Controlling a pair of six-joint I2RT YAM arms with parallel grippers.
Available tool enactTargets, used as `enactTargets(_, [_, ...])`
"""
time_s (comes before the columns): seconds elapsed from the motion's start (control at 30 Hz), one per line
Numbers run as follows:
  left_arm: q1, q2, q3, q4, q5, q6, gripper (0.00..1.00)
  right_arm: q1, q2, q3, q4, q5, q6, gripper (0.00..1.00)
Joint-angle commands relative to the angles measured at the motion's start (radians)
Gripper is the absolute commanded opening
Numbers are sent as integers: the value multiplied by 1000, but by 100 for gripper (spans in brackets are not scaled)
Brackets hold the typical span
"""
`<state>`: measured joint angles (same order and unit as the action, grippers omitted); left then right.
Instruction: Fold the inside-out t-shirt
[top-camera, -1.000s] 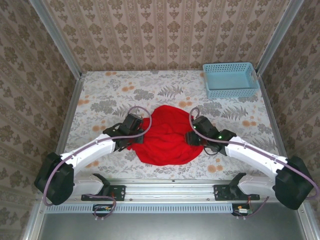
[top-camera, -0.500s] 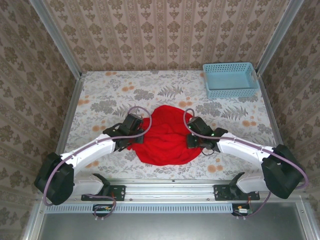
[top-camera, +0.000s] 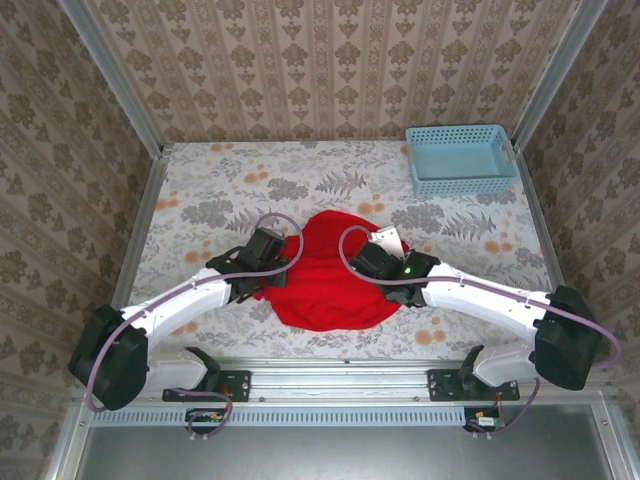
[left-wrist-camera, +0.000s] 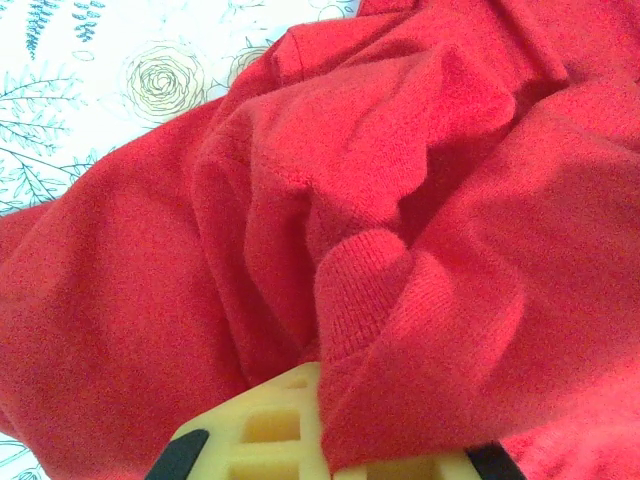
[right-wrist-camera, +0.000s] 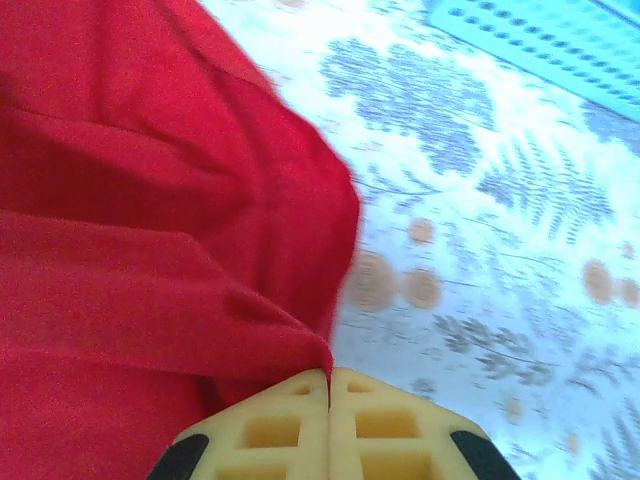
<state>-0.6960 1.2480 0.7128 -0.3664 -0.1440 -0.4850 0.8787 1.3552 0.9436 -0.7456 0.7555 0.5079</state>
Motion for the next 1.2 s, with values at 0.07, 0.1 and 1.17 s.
enactTargets(0.07, [-5, -9, -6, -11, -17, 10, 0, -2, 30, 25, -105, 135, 23, 0])
enactTargets(0.1, [-7, -8, -6, -9, -17, 8, 0, 15, 44, 22, -70, 125, -11, 0])
enactTargets(1.17, [-11, -4, -10, -8, -18, 8, 0, -363, -280, -399, 422, -826, 32, 39])
